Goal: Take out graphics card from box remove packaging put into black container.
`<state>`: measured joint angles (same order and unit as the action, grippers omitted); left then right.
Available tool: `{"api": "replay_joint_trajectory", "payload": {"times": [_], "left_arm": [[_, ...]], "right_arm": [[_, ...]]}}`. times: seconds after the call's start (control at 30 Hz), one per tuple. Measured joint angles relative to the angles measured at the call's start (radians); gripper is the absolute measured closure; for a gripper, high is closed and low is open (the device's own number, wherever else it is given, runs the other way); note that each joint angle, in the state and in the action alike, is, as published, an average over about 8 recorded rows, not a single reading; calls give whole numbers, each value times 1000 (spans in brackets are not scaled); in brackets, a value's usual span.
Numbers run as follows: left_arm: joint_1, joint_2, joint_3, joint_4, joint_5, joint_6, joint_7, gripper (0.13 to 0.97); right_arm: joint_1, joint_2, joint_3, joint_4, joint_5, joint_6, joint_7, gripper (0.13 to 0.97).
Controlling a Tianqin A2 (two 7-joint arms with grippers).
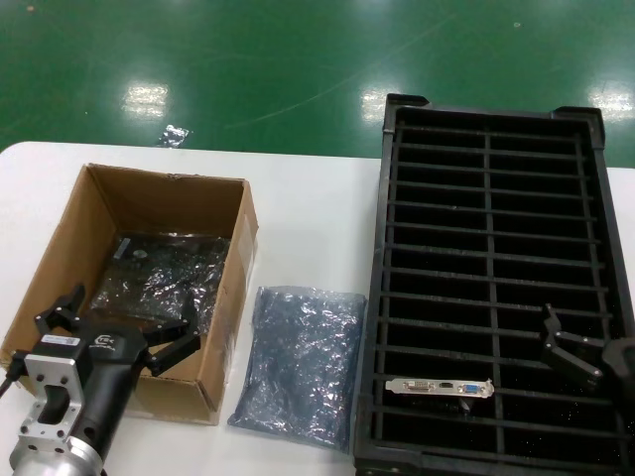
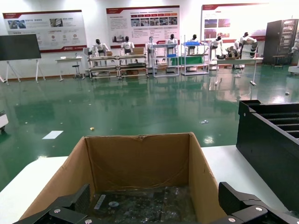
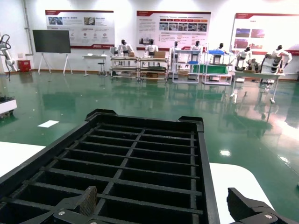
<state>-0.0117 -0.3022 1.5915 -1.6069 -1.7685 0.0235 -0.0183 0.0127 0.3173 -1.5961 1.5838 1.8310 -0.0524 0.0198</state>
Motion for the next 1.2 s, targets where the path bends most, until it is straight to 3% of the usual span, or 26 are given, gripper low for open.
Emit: {"api": "replay_joint_trajectory", "payload": {"times": [1.2], "left_arm": [[0,0,0,0,0,0,0,132]], "right_arm": [[0,0,0,0,0,0,0,129]]}}
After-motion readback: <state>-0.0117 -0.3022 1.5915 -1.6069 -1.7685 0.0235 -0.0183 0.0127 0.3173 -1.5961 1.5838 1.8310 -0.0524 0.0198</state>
